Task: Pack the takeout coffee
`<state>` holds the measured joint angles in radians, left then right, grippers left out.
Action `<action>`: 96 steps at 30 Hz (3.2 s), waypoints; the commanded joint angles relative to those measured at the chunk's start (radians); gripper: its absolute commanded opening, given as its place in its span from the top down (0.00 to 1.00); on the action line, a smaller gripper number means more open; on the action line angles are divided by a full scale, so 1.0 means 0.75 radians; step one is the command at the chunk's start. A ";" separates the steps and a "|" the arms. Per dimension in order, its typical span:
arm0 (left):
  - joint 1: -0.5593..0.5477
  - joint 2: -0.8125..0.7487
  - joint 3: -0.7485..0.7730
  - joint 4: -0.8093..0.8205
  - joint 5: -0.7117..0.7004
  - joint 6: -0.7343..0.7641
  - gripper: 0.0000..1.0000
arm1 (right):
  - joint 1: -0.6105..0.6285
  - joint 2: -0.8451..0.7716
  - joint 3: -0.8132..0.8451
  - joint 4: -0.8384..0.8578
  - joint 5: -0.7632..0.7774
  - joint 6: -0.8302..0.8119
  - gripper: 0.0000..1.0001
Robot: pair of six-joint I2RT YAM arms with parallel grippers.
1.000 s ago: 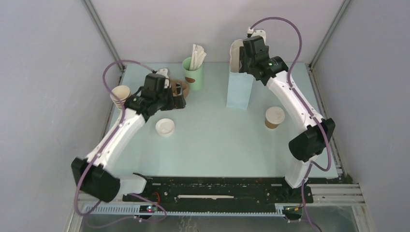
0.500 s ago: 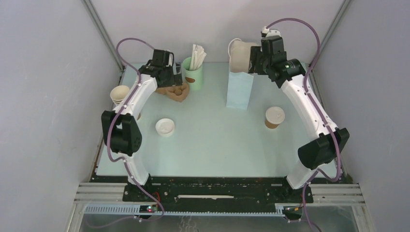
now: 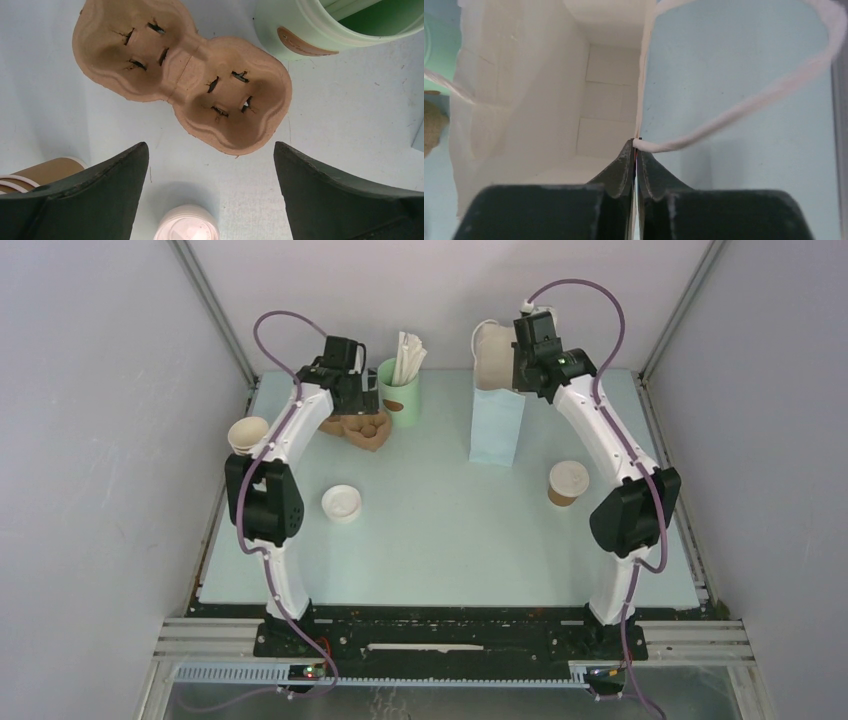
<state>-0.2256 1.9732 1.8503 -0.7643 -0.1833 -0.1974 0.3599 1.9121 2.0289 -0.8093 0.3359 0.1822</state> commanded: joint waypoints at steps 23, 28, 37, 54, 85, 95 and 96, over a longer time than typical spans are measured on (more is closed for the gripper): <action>0.006 -0.196 -0.127 0.050 0.087 -0.038 0.00 | 0.438 -1.011 -1.021 -0.008 -0.154 0.171 1.00; 0.006 -0.175 -0.129 0.056 0.104 -0.042 0.00 | 0.438 -1.059 -1.040 0.052 -0.171 0.190 0.86; 0.016 0.001 0.045 0.010 0.049 0.068 0.00 | 0.436 -1.209 -0.966 -0.086 -0.146 0.112 0.25; 0.127 0.364 0.399 -0.056 0.090 0.159 0.24 | 0.427 -1.560 -1.028 -0.064 -0.028 -0.070 0.15; 0.145 0.439 0.429 -0.071 0.142 0.155 0.46 | 0.415 -1.613 -1.075 -0.027 -0.064 -0.082 0.15; 0.145 0.422 0.451 -0.078 0.140 0.141 0.41 | 0.414 -1.606 -1.098 -0.020 -0.083 -0.079 0.15; 0.145 0.419 0.451 -0.077 0.143 0.141 0.41 | 0.414 -1.607 -1.098 -0.021 -0.082 -0.078 0.15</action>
<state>-0.1219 2.3062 2.1281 -0.8246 -0.0826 -0.0944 0.6746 0.7078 1.2079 -0.8612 0.2787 0.1352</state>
